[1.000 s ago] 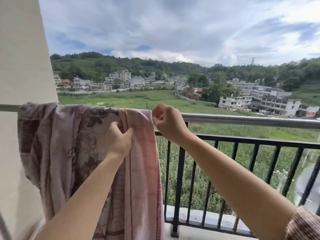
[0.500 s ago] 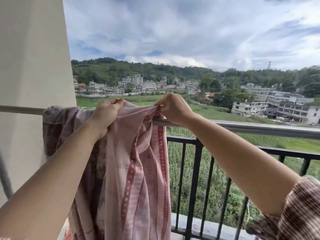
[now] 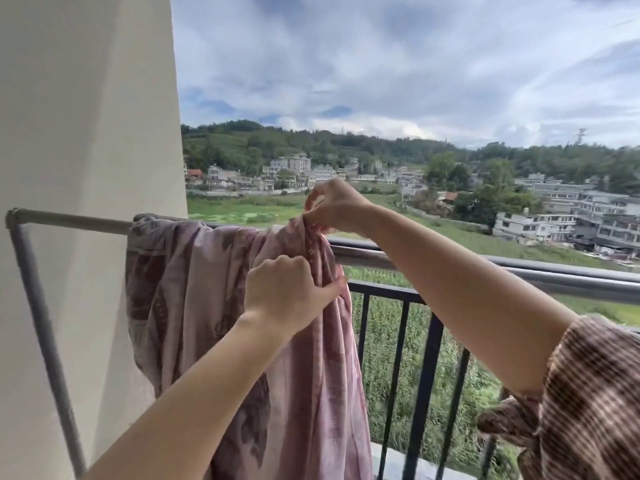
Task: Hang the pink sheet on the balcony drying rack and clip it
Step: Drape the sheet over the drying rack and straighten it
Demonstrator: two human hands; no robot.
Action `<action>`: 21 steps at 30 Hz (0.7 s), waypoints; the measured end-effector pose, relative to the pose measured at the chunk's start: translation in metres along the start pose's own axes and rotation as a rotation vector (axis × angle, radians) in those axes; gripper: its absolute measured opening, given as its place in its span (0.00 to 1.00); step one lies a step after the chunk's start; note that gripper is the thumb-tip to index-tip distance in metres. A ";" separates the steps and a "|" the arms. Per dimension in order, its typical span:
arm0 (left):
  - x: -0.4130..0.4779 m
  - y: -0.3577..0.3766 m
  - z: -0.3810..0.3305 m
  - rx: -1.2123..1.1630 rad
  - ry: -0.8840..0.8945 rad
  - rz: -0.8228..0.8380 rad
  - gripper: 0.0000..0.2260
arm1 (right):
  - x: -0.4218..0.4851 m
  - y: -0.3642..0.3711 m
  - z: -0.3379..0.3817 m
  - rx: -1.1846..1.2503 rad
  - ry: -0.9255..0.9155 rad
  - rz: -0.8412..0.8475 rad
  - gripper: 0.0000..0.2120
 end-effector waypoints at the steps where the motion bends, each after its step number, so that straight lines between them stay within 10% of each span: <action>1: 0.003 0.006 0.001 -0.025 -0.007 0.026 0.26 | -0.001 0.000 0.001 0.004 -0.002 0.025 0.09; 11: 0.017 0.026 0.101 -1.557 -0.388 0.051 0.13 | -0.016 0.016 -0.021 -0.080 0.018 0.485 0.11; 21: 0.025 0.003 0.156 -0.926 -0.592 -0.243 0.15 | -0.001 0.039 0.011 -0.294 -0.259 0.081 0.08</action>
Point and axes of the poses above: each hand's wrist, its own x-axis towards the middle knuckle, its own y-axis out of the palm, z = x × y, the point moved 7 cm from there along x, towards the middle knuckle, and after that the axes turned 9 degrees about y, right-handed, at the moved point
